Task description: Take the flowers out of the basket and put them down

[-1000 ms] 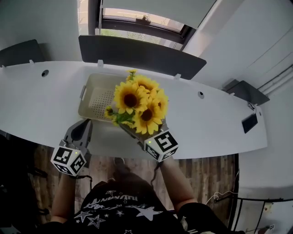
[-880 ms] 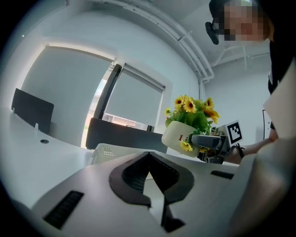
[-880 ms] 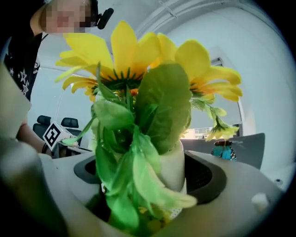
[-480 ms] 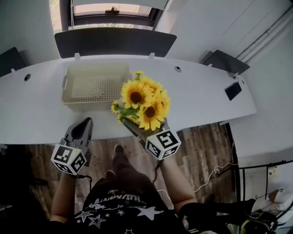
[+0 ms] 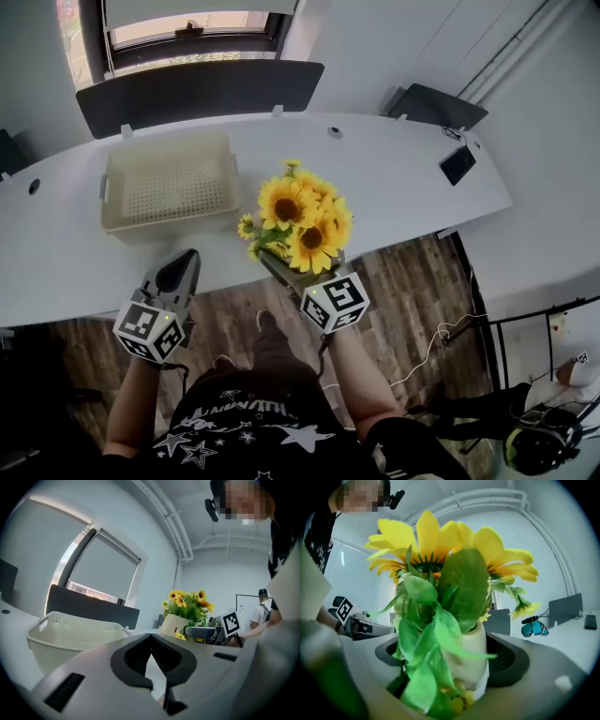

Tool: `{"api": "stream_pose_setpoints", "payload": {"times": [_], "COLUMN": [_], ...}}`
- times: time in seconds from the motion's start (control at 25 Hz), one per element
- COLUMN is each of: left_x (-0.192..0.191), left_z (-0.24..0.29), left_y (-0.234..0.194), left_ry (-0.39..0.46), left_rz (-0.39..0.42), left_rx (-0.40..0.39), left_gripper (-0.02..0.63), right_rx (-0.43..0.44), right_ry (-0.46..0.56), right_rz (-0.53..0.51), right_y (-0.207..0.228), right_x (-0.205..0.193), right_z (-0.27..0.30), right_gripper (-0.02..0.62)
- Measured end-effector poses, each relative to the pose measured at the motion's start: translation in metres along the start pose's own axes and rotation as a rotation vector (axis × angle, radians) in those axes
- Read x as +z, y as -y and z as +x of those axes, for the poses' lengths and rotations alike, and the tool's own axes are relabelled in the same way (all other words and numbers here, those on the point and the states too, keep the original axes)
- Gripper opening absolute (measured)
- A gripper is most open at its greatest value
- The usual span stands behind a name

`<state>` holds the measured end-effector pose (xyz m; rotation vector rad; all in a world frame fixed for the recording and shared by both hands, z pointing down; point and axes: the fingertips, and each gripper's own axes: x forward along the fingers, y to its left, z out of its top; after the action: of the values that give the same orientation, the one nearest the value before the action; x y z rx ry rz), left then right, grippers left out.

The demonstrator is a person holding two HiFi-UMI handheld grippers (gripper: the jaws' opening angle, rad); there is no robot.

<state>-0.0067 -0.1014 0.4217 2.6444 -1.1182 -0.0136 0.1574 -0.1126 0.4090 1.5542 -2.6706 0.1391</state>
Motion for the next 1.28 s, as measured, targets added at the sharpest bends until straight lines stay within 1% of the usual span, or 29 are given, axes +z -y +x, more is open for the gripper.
{"api": "stream_pose_setpoints", "payload": {"times": [0.2, 0.32, 0.56, 0.8, 1.04, 1.12, 1.28], "left_x": [-0.004, -0.009, -0.02, -0.04, -0.053, -0.056, -0.064], "left_z": [0.034, 0.058, 0.104, 0.132, 0.153, 0.156, 0.159], "left_y": [0.008, 0.016, 0.025, 0.034, 0.029, 0.027, 0.021], "left_ry": [-0.029, -0.047, -0.084, -0.118, -0.153, -0.163, -0.177], "left_rz": [-0.002, 0.005, -0.001, -0.013, -0.032, -0.037, -0.048], "left_rx": [-0.022, -0.038, -0.053, -0.061, -0.043, -0.037, -0.024], "left_gripper": [0.009, 0.009, 0.009, 0.009, 0.009, 0.009, 0.009], "right_rx": [-0.024, -0.023, -0.009, 0.017, 0.029, 0.032, 0.038], "right_ry": [-0.012, -0.038, -0.086, -0.162, -0.263, -0.28, -0.283], "right_rz": [0.009, 0.003, 0.026, 0.049, 0.074, 0.086, 0.087], "right_y": [0.03, 0.05, 0.083, 0.101, 0.115, 0.117, 0.119], "right_x": [-0.019, -0.031, -0.06, -0.104, -0.15, -0.158, -0.162], "right_z": [0.003, 0.008, 0.022, 0.031, 0.039, 0.039, 0.042], "right_gripper": [0.488, 0.488, 0.488, 0.488, 0.488, 0.487, 0.486]}}
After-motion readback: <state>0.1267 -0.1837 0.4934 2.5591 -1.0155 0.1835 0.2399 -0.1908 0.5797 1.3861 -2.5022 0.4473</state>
